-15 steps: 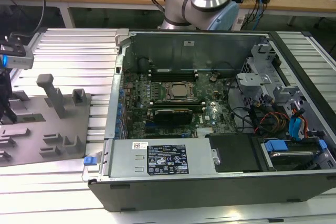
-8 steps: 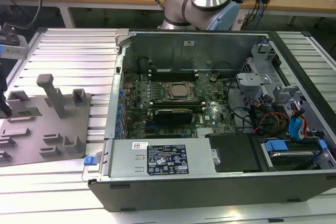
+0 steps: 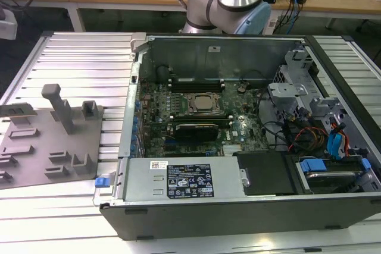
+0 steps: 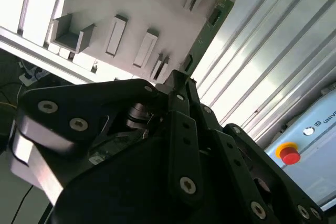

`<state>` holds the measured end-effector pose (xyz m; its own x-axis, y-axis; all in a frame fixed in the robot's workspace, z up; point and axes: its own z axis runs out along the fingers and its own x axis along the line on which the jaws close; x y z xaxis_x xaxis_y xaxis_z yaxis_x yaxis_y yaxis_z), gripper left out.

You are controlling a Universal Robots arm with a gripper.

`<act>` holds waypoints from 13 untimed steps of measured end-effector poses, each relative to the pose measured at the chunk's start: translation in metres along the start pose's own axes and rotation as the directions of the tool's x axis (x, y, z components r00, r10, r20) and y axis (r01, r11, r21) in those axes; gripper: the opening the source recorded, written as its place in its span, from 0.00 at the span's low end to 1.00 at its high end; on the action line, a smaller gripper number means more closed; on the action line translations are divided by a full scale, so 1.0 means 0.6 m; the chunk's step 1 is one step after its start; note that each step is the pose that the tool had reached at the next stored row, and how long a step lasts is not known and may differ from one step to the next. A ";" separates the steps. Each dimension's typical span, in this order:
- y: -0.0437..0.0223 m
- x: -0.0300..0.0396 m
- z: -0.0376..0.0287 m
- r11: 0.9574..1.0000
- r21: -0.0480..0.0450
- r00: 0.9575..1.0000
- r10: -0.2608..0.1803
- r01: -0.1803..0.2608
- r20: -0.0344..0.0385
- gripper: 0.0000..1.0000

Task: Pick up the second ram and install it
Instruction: 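Pick up the second ram and move it above second insertion slot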

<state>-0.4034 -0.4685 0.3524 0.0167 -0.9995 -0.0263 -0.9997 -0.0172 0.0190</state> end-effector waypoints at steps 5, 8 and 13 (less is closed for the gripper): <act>0.001 -0.003 -0.041 1.000 0.000 1.000 0.000 0.000 0.000 0.14; 0.001 -0.003 -0.057 1.000 0.000 1.000 0.000 0.000 0.000 0.14; 0.000 -0.003 -0.061 1.000 0.000 1.000 0.000 0.000 0.000 0.14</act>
<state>-0.4026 -0.4673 0.3888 0.0167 -0.9995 -0.0264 -0.9997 -0.0172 0.0193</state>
